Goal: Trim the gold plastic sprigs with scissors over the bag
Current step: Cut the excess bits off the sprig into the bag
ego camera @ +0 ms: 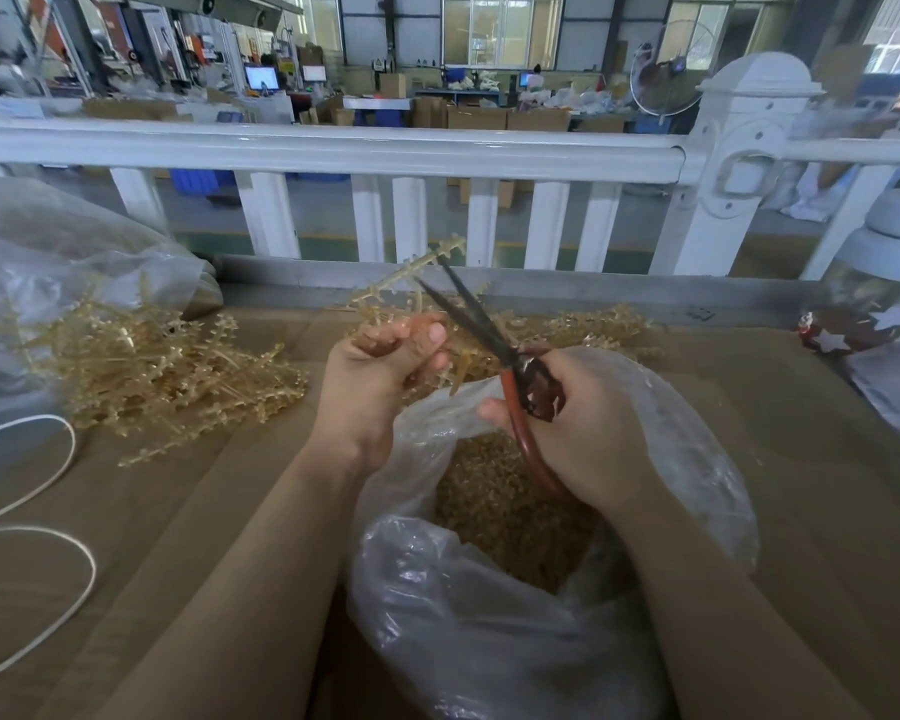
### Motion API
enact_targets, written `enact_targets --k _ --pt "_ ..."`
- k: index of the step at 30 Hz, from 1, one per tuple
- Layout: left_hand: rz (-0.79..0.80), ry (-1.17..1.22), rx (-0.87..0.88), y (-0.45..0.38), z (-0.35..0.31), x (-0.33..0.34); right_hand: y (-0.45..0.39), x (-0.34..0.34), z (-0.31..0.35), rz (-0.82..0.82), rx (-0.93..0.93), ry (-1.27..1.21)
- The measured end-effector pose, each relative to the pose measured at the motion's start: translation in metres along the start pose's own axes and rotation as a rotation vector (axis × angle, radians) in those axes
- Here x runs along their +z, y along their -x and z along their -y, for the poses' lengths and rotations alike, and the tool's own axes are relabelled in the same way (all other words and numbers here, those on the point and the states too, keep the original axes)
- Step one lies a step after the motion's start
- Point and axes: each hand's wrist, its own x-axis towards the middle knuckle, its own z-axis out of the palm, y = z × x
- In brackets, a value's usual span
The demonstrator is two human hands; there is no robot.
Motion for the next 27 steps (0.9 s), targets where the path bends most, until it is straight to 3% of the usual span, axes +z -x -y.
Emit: enact_targets --k 7,27 --pt "0.068 0.026 0.08 -0.002 0.0017 -0.0028 0.0017 -0.0001 -0.0026 -0.074 -0.072 0.223" --pt "0.14 -0.122 0.143 0.0012 -0.0006 -0.0037 0.0017 -0.0013 -0.0014 -0.09 -0.105 0.282"
